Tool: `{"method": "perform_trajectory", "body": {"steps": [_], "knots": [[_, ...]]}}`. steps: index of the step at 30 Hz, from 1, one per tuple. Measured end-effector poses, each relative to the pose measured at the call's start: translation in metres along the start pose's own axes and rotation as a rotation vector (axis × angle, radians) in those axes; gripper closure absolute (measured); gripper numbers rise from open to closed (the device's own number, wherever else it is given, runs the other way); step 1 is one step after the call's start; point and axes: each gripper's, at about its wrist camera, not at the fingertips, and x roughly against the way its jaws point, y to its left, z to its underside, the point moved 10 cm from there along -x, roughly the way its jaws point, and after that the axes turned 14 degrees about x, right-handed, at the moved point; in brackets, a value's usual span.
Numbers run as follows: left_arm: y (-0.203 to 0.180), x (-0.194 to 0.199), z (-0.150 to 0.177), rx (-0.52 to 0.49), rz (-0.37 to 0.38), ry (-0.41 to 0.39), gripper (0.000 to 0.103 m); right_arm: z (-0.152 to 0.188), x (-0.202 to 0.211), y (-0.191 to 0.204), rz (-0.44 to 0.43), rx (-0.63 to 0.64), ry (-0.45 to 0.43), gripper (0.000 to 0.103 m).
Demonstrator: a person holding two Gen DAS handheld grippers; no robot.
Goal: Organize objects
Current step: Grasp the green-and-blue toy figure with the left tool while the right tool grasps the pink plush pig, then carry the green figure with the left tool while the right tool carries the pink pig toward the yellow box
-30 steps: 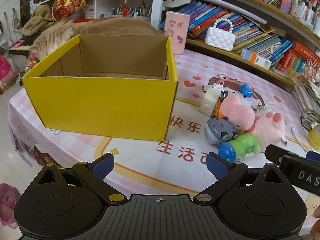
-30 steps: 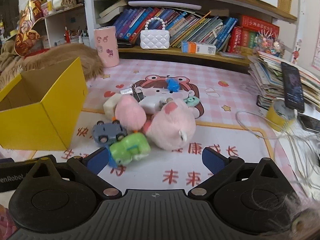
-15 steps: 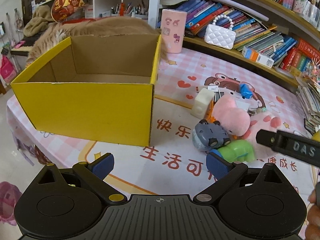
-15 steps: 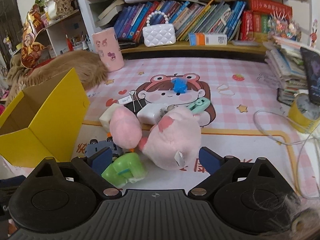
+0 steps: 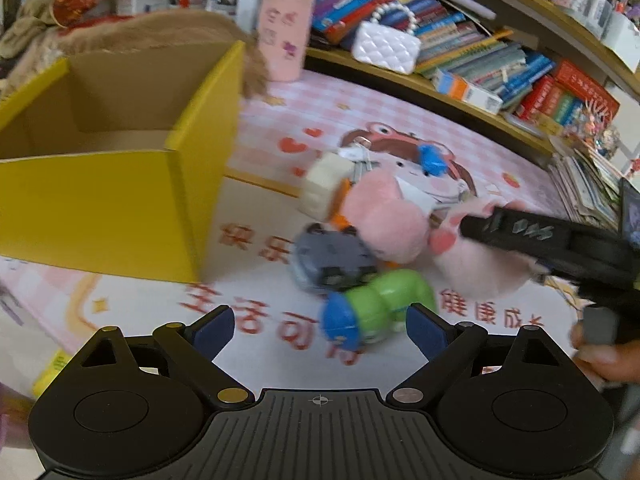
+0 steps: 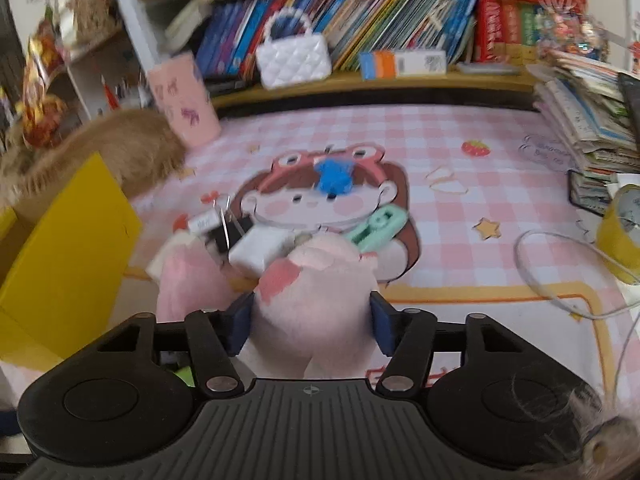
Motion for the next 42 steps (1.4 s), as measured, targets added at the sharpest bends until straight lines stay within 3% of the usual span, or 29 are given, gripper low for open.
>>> {"method": "perform_trajectory", "body": {"steps": [12, 14, 20, 31, 42], "knots": [[-0.046, -0.047, 0.013, -0.017, -0.046, 0.067, 0.009, 0.003, 0.039, -0.044, 0.067, 0.004, -0.035, 0.047], [-0.046, -0.048, 0.015, -0.015, -0.048, 0.069, 0.03, 0.006, 0.041, -0.047, 0.067, 0.008, -0.029, 0.047], [-0.051, -0.036, 0.025, -0.052, 0.008, 0.089, 0.035, 0.014, 0.042, -0.046, 0.05, 0.0, -0.009, 0.047], [-0.031, -0.01, 0.023, -0.02, 0.028, 0.07, 0.035, 0.023, 0.052, -0.017, 0.003, 0.008, -0.009, 0.047], [0.012, 0.026, 0.009, -0.031, 0.102, 0.013, 0.035, 0.024, 0.078, 0.023, 0.074, -0.018, -0.063, 0.047]]}}
